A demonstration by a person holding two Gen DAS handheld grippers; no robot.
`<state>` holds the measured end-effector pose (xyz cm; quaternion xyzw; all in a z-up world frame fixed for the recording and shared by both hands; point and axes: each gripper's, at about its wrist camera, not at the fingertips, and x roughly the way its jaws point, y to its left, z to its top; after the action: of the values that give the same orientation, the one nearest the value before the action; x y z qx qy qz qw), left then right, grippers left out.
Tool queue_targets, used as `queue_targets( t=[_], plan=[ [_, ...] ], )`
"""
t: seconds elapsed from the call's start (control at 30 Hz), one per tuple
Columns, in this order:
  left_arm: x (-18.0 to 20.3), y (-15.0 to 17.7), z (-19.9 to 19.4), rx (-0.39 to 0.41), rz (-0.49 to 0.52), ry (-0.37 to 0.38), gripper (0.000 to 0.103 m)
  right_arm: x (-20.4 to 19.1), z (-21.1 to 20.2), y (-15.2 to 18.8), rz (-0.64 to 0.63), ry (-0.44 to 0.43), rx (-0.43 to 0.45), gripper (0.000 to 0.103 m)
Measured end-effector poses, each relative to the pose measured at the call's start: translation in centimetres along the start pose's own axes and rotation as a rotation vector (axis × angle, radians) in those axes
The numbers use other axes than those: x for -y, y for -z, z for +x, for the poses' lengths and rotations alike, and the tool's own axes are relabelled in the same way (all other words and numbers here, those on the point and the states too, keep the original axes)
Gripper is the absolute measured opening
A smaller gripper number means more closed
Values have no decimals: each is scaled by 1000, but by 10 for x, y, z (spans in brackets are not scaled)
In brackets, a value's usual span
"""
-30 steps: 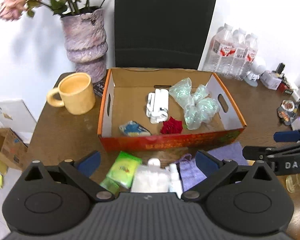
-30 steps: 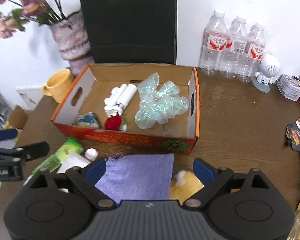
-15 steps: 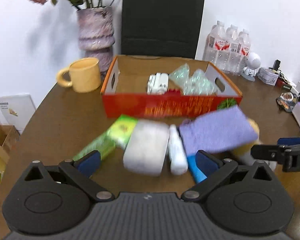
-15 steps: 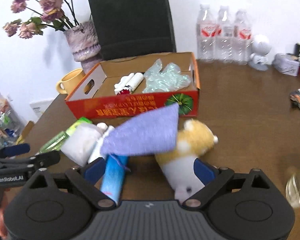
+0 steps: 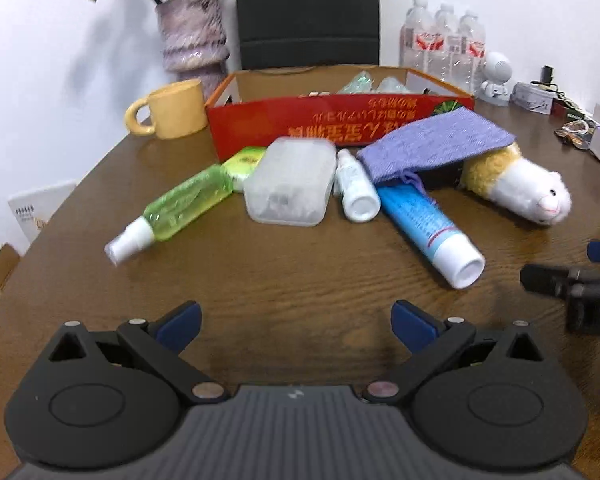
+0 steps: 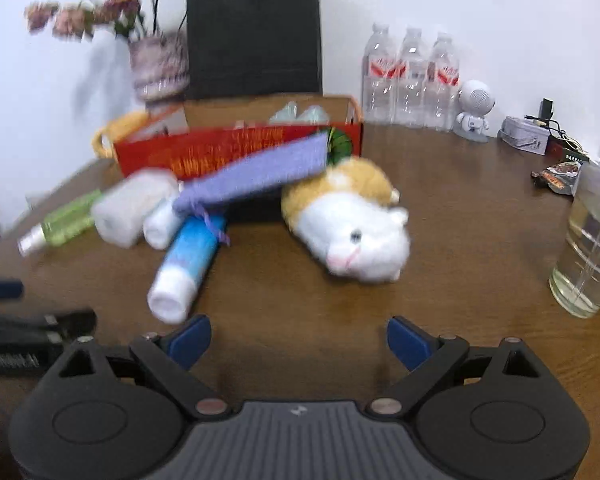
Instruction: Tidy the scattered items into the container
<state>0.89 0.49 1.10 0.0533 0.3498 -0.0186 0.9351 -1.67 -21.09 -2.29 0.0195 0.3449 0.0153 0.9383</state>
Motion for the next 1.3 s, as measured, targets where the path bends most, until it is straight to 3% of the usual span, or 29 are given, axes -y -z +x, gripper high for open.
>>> queue_targets(
  t=[0.1, 0.23, 0.43, 1.3],
  plan=[
    [-3, 6, 3, -13, -8, 17, 103, -6, 4, 12, -9, 39, 21, 99],
    [-7, 10, 6, -13, -39, 32, 103, -9, 5, 12, -10, 27, 12, 103],
    [-6, 15, 6, 21, -60, 25, 103, -10, 5, 11, -12, 27, 10, 103],
    [-6, 14, 8, 17, -68, 29, 103, -17, 8, 9, -43, -8, 7, 103]
  ],
)
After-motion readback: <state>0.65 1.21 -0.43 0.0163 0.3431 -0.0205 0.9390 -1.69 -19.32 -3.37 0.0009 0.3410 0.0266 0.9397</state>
